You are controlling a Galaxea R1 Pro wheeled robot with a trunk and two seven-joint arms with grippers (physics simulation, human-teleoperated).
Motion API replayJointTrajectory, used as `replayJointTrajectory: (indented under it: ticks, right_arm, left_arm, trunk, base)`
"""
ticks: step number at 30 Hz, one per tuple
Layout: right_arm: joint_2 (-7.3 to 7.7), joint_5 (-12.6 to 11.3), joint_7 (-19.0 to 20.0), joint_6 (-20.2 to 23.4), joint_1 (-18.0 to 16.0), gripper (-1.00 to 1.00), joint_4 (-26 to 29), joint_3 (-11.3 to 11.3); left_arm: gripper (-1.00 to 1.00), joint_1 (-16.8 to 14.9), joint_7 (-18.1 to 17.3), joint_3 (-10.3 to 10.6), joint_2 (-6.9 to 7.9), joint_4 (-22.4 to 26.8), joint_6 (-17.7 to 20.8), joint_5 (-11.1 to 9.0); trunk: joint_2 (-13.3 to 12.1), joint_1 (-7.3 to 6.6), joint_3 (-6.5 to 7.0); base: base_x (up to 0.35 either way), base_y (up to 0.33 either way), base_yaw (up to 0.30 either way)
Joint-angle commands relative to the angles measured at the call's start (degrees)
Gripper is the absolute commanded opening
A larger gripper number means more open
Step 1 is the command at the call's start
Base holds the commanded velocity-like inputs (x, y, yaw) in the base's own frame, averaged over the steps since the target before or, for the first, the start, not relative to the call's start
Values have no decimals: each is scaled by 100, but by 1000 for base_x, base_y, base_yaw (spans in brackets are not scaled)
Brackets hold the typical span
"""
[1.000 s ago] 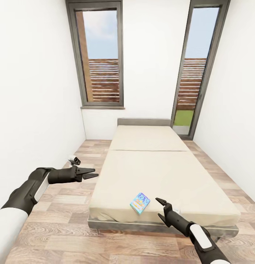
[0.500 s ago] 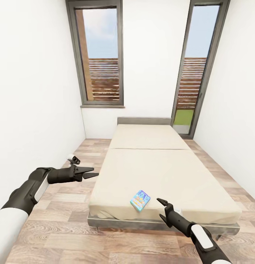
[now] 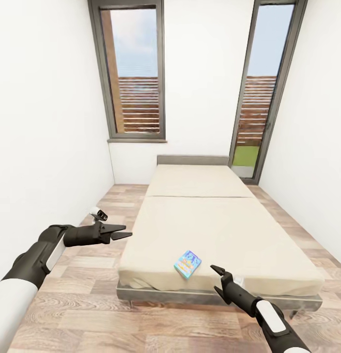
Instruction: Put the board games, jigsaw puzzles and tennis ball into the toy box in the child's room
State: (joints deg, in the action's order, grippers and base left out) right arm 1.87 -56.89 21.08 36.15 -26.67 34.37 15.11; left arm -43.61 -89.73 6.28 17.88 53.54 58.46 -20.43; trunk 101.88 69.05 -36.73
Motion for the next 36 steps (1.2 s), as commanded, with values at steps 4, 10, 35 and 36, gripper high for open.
replayJointTrajectory:
  ticks: [4,10,35,36]
  right_arm:
    - [-2,-3,10,41,-5,100,-1,26]
    - [-2,1,16,41,-5,100,-1,27]
    - [-95,-33,153,135,-5,100,32,13]
    - [-96,-33,156,136,-5,100,33,12]
  left_arm:
    - [100,-2,-27,20,5,4,60,-5]
    - [100,1,-27,29,5,13,58,-5]
    - [100,1,-27,26,5,33,51,-5]
    - [100,1,-27,23,6,33,51,-5]
  trunk:
    - [165,88,-78]
    - [406,220,-186]
    - [967,527,-437]
    - [967,527,-437]
  base:
    - [0,0,0]
    - [0,0,0]
    - [0,0,0]
    - [0,0,0]
